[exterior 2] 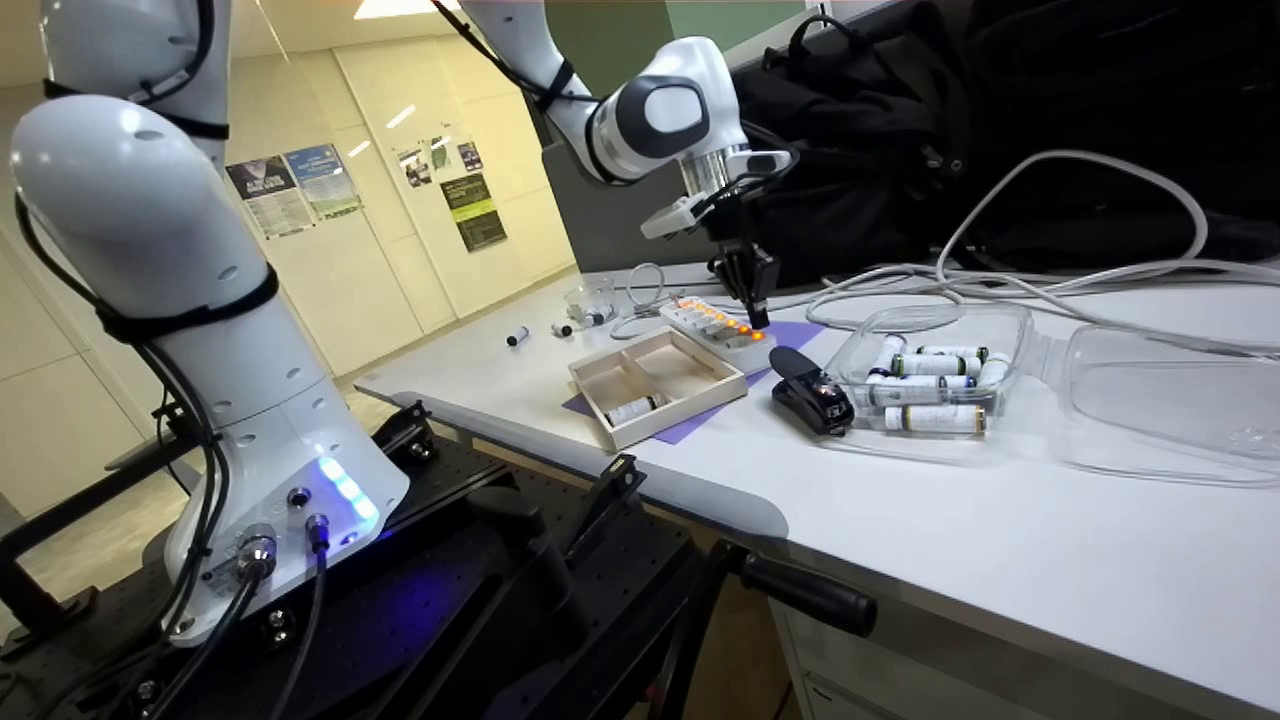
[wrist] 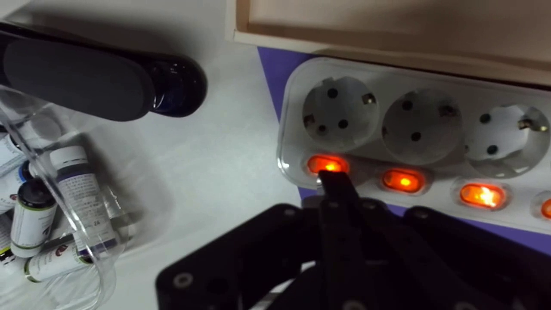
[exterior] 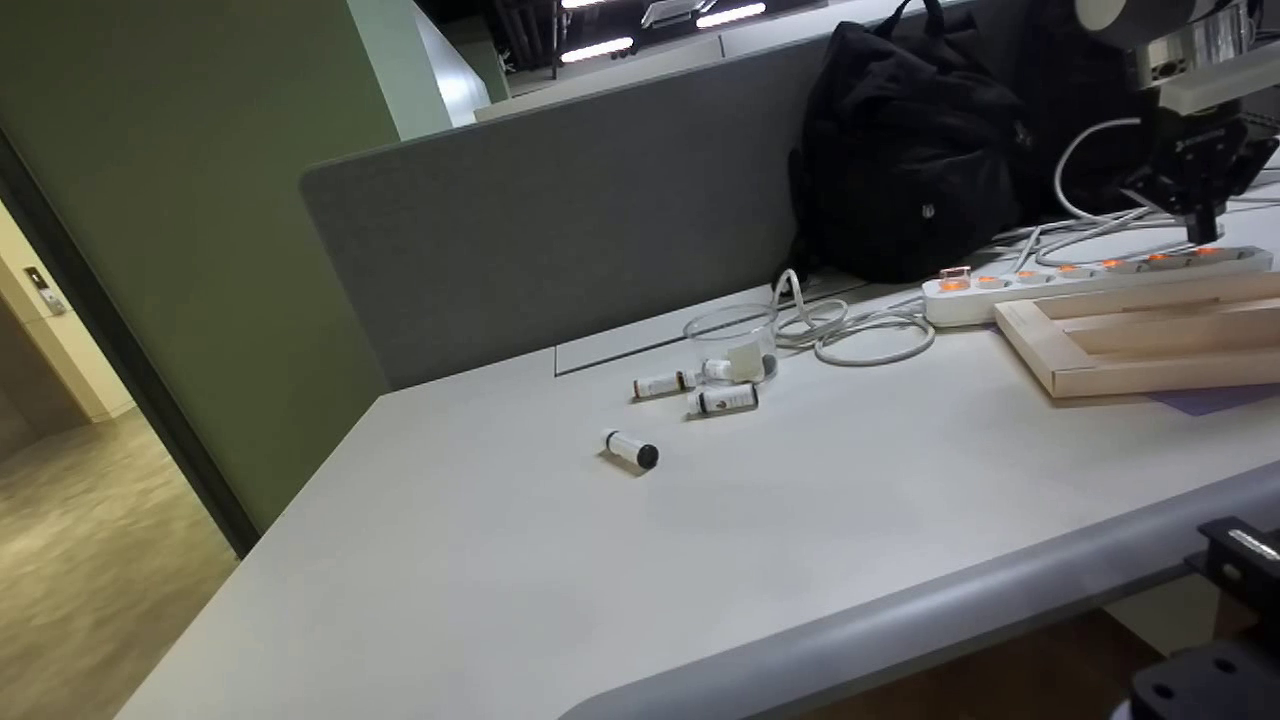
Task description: Turn off the switch on the far right of the adapter
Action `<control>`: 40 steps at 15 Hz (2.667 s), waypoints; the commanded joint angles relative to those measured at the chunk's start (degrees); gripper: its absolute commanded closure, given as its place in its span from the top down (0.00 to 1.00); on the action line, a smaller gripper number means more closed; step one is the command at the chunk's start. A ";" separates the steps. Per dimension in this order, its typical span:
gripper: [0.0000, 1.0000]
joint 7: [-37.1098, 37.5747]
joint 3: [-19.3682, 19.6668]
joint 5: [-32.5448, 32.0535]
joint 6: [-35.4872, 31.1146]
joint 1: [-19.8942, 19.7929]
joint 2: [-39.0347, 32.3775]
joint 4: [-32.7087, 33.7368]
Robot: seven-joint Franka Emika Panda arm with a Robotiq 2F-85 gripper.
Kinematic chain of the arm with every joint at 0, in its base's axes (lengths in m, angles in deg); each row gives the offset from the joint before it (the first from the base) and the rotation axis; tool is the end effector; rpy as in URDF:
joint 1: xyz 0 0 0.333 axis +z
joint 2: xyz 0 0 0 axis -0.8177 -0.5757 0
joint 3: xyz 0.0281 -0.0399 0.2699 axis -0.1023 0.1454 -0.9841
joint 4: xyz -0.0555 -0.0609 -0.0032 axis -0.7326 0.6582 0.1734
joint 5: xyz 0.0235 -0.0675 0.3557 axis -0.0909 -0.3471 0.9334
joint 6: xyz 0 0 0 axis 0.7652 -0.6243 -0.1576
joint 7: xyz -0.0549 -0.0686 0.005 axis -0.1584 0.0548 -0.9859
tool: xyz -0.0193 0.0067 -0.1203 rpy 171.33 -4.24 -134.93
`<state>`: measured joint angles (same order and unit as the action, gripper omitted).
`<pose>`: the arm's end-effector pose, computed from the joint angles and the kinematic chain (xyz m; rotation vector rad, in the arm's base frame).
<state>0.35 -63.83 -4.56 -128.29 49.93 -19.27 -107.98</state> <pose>0.4920 -0.1712 0.1312 2.9607 -0.5746 -0.0844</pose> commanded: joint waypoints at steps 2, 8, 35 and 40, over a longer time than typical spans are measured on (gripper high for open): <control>0.00 4.01 1.59 -2.81 1.53 1.50 -1.62 1.84; 0.00 4.44 1.86 -4.22 1.13 2.52 -2.06 1.58; 0.00 3.99 3.43 -11.88 7.23 5.75 17.60 -4.79; 0.15 2.44 0.46 -12.44 12.44 1.76 21.25 -2.51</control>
<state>2.51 -61.11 -16.55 -116.07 53.94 1.94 -110.64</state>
